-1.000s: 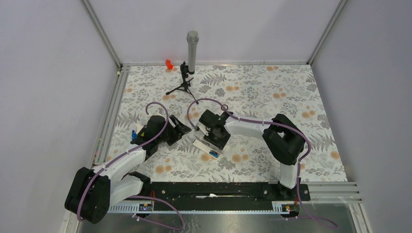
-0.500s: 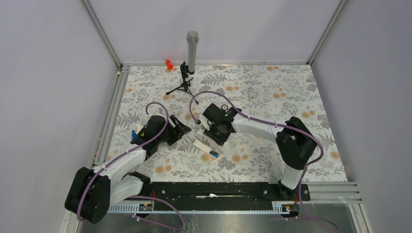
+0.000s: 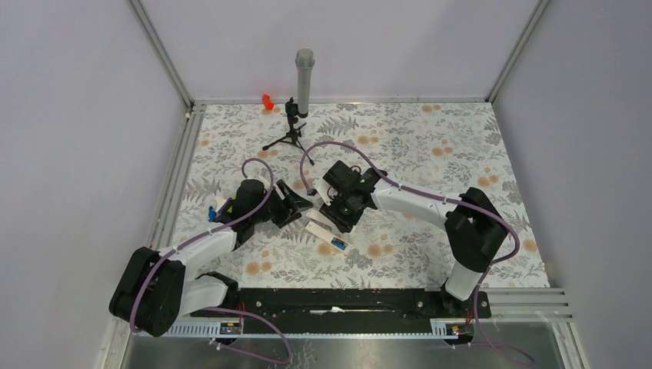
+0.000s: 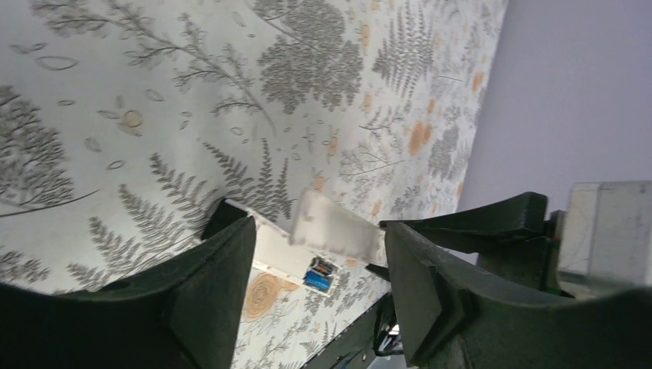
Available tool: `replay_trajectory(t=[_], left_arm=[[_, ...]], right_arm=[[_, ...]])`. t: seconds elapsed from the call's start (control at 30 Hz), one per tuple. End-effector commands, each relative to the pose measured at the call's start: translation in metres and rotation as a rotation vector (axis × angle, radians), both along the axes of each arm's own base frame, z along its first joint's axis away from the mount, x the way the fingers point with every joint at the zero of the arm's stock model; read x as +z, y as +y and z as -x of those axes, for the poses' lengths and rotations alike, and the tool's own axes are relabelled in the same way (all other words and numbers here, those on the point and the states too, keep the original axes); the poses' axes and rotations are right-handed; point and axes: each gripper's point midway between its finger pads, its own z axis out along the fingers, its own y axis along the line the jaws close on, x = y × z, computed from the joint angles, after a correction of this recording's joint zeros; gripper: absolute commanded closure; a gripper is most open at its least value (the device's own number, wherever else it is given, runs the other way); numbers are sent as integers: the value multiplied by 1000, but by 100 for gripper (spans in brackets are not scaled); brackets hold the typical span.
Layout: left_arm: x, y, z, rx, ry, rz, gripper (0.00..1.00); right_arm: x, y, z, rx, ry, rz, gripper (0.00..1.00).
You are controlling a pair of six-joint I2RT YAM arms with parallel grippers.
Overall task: Load the batteries into the remote control
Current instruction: Adjust the battery cover.
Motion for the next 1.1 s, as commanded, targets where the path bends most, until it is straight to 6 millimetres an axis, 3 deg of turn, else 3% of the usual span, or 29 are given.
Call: replay_trajectory(t=[0.0,0.3,0.43,0.53,0.63,0.73,0.87,1.07], left_arm=[[31,-20,-5,-67,-70,128,38],[16,-22,2,-68,-3,130,51],[17,-24,6,-82,3,143,72],[17,-24,10,-85,13,151,98],[22,-24,10,-85,5,162,100],[27,-21,7,-67,-1,147,100],[34,-12,2,-17,19,113,100],[68,-6,-2,43,56,143,100]], right_arm=[[26,15,3,32,-1,-106,57],[22,22,8,41,31,-142,57],[18,23,8,34,36,-143,57],[16,24,7,27,32,-143,57],[16,24,3,11,16,-145,54],[28,23,-6,-17,-48,-162,33],[58,24,-12,-20,-176,-286,19],[99,41,-6,0,-360,-485,17]])
